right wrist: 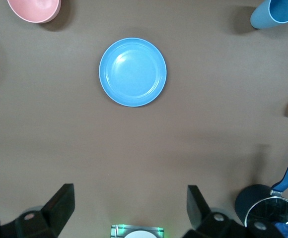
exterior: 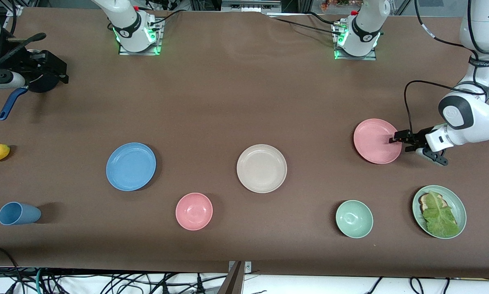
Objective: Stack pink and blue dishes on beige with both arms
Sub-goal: 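Close the left gripper on the pink plate rim and lift it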
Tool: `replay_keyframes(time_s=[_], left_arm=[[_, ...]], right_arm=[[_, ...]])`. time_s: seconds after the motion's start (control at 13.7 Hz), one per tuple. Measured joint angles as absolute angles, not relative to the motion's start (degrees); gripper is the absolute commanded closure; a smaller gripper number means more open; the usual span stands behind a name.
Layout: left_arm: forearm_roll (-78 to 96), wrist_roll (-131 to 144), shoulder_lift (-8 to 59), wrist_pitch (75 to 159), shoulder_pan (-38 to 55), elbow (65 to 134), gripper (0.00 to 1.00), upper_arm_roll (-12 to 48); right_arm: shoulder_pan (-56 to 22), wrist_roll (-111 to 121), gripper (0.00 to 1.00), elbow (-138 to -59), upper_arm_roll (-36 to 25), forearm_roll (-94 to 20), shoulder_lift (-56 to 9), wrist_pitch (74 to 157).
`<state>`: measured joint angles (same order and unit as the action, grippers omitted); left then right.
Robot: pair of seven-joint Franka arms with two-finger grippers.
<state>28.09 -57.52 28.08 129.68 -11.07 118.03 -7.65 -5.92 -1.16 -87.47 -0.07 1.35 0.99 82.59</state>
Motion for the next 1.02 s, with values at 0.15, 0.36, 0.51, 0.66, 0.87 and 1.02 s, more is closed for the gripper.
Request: replay_keyframes(time_s=[0.15,0.36,0.51,0.66,0.87,1.02], left_arm=[[28.2,-59.1,28.3,129.7,-11.9,118.0,0.02,-7.6],[28.6,-59.3,28.3,129.2,-12.9,118.3,0.09,-7.7],[31.1,-59.3,28.4,129.0,-13.0,119.1,0.55,-7.6],[33.3,-59.2,28.4,129.0,-13.0,119.7,1.0,-7.6],[34.5,-58.8,28.4,129.0,-13.3,119.8,1.0,-7.7],[34.5,-58.8,28.2,128.6,-13.4,119.7,1.0,-7.8]], right_arm=[[-5.8,-1.2,0.0,-87.5,-0.2,1.3,1.0,82.6],[-5.6,-1.2,0.0,-87.5,-0.2,1.3,1.0,82.6],[-5.6,-1.2,0.0,-87.5,-0.2,0.6,0.9,82.6],[-5.5,-1.2,0.0,-87.5,-0.3,-0.2,0.9,82.6],[-5.5,-1.3,0.0,-87.5,-0.3,-0.3,0.9,82.6],[-5.5,-1.3,0.0,-87.5,-0.3,-0.3,0.9,82.6]])
